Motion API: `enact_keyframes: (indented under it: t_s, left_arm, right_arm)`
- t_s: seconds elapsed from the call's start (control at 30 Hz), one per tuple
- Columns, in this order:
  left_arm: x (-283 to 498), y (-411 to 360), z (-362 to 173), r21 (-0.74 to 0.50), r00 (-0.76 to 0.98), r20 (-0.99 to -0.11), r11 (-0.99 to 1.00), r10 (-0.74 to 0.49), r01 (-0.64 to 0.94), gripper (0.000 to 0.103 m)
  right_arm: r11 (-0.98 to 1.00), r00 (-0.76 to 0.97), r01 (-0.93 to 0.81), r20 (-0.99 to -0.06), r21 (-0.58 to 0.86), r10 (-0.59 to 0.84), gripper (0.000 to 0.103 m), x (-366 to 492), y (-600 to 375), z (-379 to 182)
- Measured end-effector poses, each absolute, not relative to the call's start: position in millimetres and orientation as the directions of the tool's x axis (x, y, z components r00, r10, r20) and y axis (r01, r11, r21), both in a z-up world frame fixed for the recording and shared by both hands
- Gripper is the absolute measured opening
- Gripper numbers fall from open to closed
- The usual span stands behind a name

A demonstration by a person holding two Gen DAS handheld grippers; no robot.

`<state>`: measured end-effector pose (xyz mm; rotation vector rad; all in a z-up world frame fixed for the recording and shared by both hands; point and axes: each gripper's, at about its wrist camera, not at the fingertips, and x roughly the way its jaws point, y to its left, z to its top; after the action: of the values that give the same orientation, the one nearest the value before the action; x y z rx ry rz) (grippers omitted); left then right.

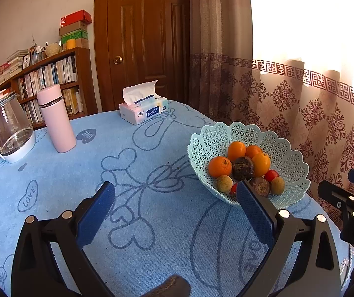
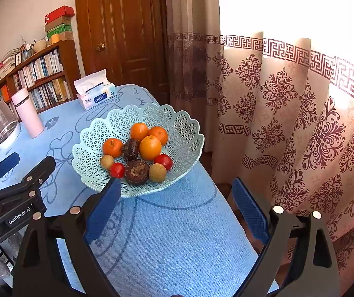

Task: Organize fruits

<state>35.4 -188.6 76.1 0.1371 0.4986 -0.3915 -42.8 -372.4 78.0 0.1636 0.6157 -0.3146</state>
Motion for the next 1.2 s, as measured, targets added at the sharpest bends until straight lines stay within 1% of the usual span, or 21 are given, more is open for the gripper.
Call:
enact_keyframes:
  t_s: [1.2]
  left_arm:
    - [42.6,-184.3,72.7,0.022,0.807,-0.507,0.932,-0.302,0.362,0.098]
  right_arm:
    - [0.941,0.765,0.334,-0.599,0.053,-0.238,0.093,-37.1,-373.1,74.2]
